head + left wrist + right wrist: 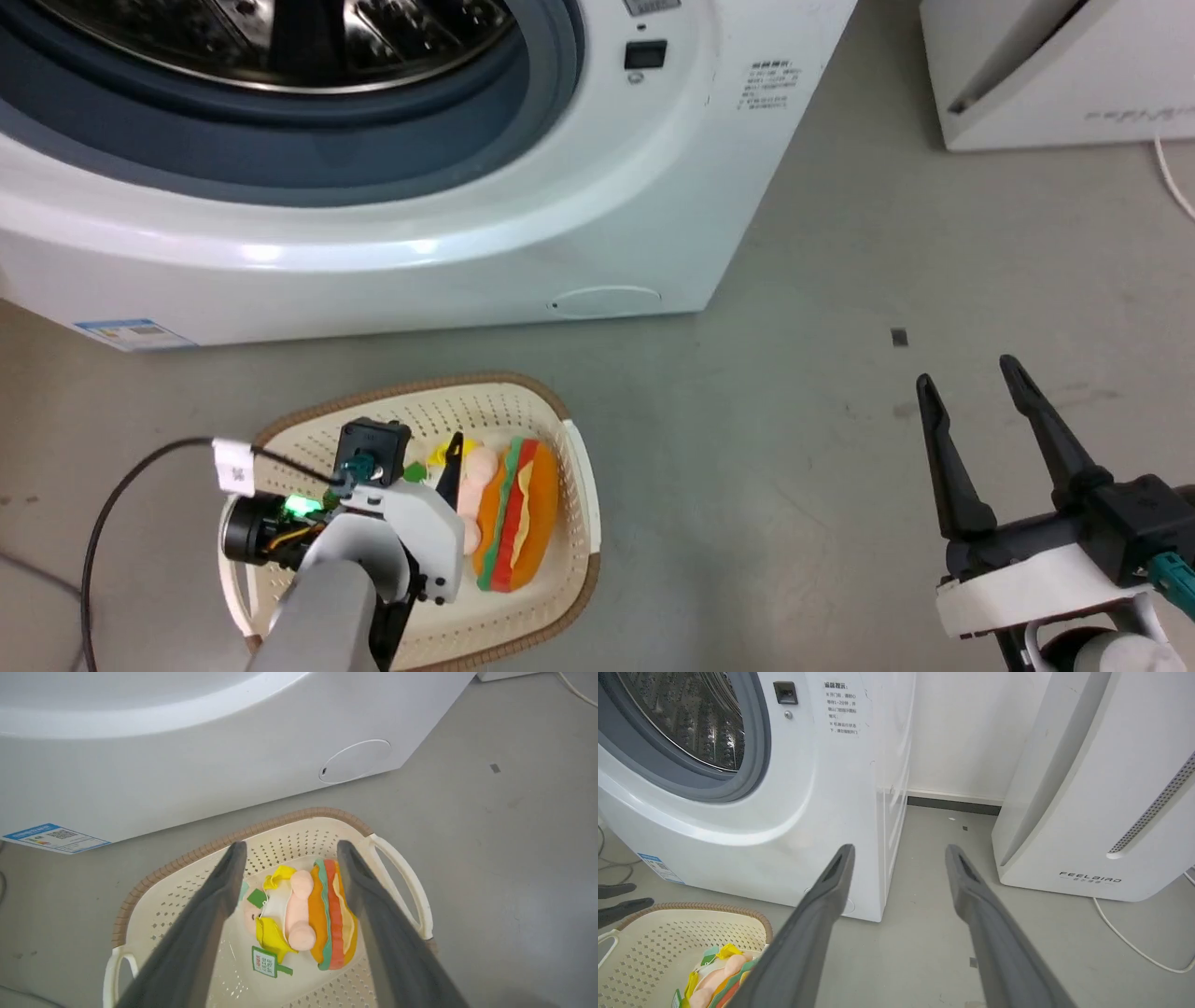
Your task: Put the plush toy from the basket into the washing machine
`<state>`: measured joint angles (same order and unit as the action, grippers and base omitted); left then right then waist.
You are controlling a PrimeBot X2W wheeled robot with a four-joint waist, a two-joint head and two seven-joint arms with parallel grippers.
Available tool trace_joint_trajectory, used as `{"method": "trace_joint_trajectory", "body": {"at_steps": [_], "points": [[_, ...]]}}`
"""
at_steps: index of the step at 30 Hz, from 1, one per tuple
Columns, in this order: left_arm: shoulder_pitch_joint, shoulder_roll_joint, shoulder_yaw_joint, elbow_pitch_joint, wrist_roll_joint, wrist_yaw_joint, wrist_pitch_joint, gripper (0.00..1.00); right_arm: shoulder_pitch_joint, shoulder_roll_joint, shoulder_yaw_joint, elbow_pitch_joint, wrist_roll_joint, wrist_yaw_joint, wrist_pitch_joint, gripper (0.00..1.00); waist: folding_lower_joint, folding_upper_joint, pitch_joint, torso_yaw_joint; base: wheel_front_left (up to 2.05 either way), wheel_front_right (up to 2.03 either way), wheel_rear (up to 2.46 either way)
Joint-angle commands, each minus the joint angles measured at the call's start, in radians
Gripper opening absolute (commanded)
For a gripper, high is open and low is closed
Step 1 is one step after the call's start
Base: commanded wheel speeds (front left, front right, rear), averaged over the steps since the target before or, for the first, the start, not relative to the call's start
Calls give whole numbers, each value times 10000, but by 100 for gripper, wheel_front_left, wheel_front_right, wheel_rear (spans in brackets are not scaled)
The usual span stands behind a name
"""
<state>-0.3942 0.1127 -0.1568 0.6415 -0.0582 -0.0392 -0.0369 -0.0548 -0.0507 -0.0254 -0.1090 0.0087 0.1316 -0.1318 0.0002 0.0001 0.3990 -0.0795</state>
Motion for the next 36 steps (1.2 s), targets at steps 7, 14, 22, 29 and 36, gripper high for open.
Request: {"method": "trace_joint_trajectory", "body": {"at_steps": [7, 14, 22, 29, 36], "points": [[-938, 321, -313, 963, -123, -210, 425, 100, -353, 3, -15, -229, 68, -5, -220, 100, -2, -1, 940, -211, 0, 0, 0], [-1660, 567, -606, 1763, -244, -361, 744, 100, -542, 3, -30, -384, 173, -6, -366, 100, -2, -1, 1804, -409, 0, 0, 0], [-2504, 924, -987, 2631, -261, -415, 1011, 100, -719, 4, -27, -636, 332, -7, -533, 100, -2, -1, 2811, -713, 0, 0, 0], [-3267, 1210, -1230, 3374, -360, -308, 1265, 100, -863, 4, -290, -854, 649, -7, -678, 100, -2, -1, 3652, -968, 0, 0, 0], [-3909, 1450, -1571, 4110, -403, -285, 1396, 100, -968, 4, -179, -1068, 746, -8, -824, 100, -2, -1, 4380, -1185, 0, 0, 0]]}}
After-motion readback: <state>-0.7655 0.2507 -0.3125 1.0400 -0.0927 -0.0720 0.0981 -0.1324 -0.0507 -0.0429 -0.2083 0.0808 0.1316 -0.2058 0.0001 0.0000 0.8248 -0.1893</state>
